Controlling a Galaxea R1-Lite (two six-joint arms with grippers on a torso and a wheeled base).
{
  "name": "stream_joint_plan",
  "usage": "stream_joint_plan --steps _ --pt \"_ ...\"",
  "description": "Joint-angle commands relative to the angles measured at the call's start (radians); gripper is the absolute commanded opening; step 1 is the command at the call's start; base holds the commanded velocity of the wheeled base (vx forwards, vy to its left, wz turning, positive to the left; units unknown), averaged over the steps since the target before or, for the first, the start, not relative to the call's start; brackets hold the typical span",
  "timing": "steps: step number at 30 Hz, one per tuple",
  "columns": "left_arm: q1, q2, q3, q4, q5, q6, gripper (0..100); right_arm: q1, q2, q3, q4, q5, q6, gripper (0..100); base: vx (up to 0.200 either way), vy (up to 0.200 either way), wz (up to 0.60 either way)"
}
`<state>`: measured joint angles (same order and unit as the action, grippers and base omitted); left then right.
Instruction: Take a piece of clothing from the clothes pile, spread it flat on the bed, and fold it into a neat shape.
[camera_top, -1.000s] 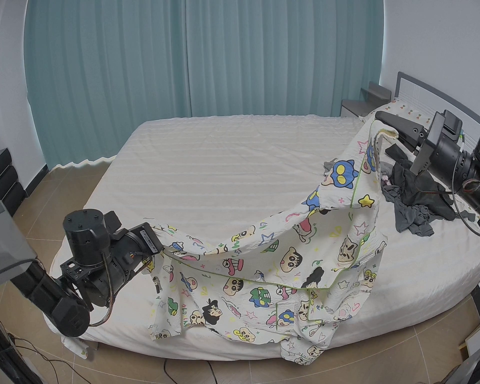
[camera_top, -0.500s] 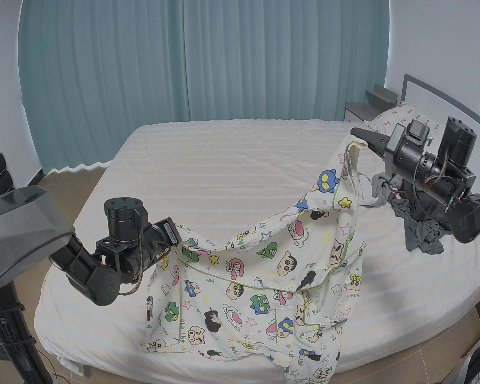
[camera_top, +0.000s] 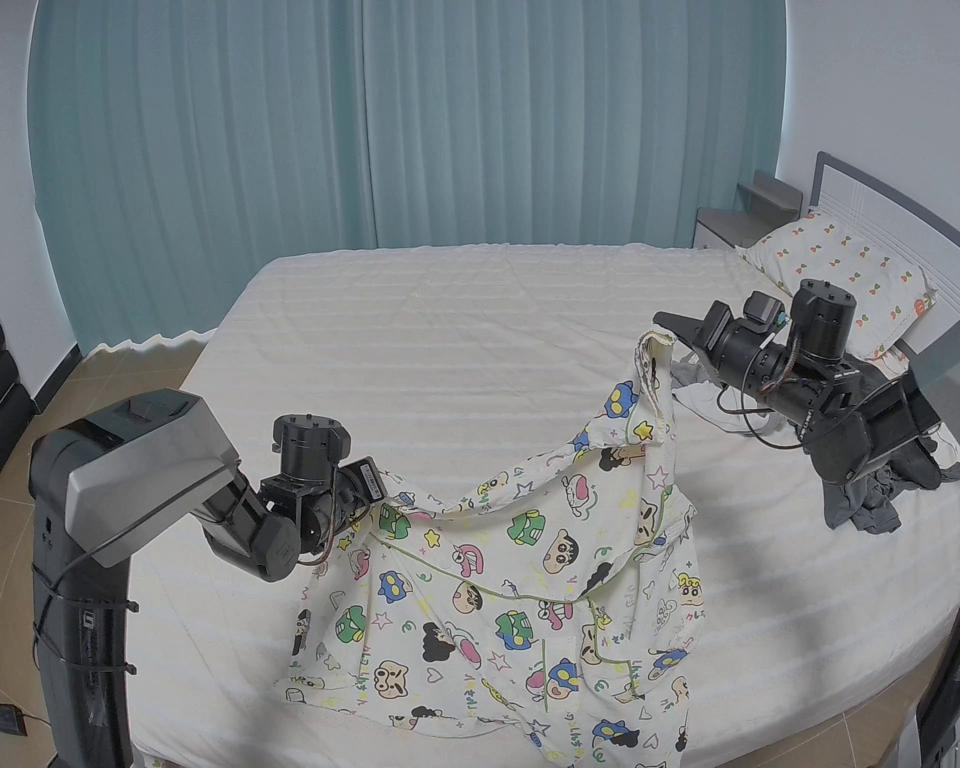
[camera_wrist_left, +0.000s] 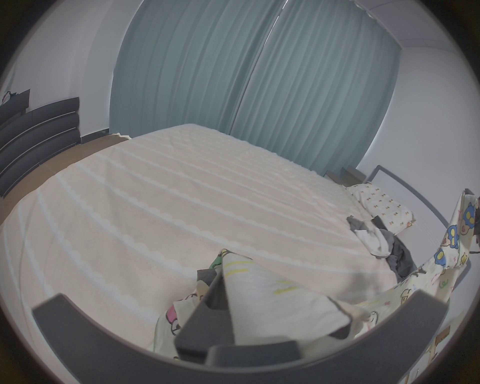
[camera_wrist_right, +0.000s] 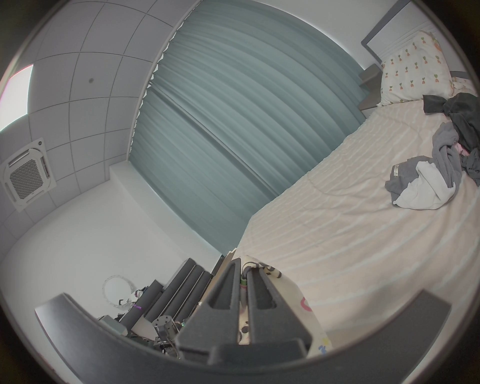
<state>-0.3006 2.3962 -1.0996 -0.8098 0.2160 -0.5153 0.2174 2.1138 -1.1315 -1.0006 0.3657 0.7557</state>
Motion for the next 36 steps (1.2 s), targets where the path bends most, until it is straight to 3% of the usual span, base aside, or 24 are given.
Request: stream_joint_plan --steps 1,9,10,11,19,23,27,30,32,36 --pt "0.021 0.121 -0.118 0.061 0.006 -0.002 0 0.0 0.192 -0.119 0.004 -0.025 0.001 0 0.0 0.0 0.0" --pt "0.051 0.181 -0.177 0.08 0.031 -0.003 0 -0.009 0.36 -0.272 0.063 -0.094 0.004 0 0.0 0.0 0.0" --pt "0.054 0.192 -0.186 0.08 0.031 -0.003 0 -0.01 0.376 -0.292 0.08 -0.094 0.008 100 0.0 0.0 0.0" --pt "0.058 0.199 -0.194 0.08 0.031 -0.005 100 -0.012 0.388 -0.31 0.091 -0.094 0.01 100 0.0 0.0 0.0" --pt "0.098 0.256 -0.27 0.078 0.074 -0.012 100 -0.012 0.505 -0.482 0.168 -0.2 0.01 100 0.0 0.0 0.0" --pt "0.121 0.258 -0.281 0.073 0.089 -0.032 100 -0.032 0.548 -0.597 0.186 -0.306 0.04 100 0.0 0.0 0.0" --pt "0.152 0.25 -0.275 0.073 0.091 -0.043 100 -0.041 0.541 -0.593 0.223 -0.324 0.062 100 0.0 0.0 0.0" --pt "0.173 0.227 -0.26 0.073 0.091 -0.045 100 -0.052 0.499 -0.51 0.251 -0.321 0.059 100 0.0 0.0 0.0" --pt "0.202 0.181 -0.221 0.075 0.08 -0.061 100 -0.069 0.411 -0.369 0.267 -0.278 0.051 100 0.0 0.0 0.0" --pt "0.25 0.054 -0.097 0.075 -0.017 -0.115 100 -0.118 0.255 -0.083 0.26 -0.111 -0.032 100 0.0 0.0 0.0"
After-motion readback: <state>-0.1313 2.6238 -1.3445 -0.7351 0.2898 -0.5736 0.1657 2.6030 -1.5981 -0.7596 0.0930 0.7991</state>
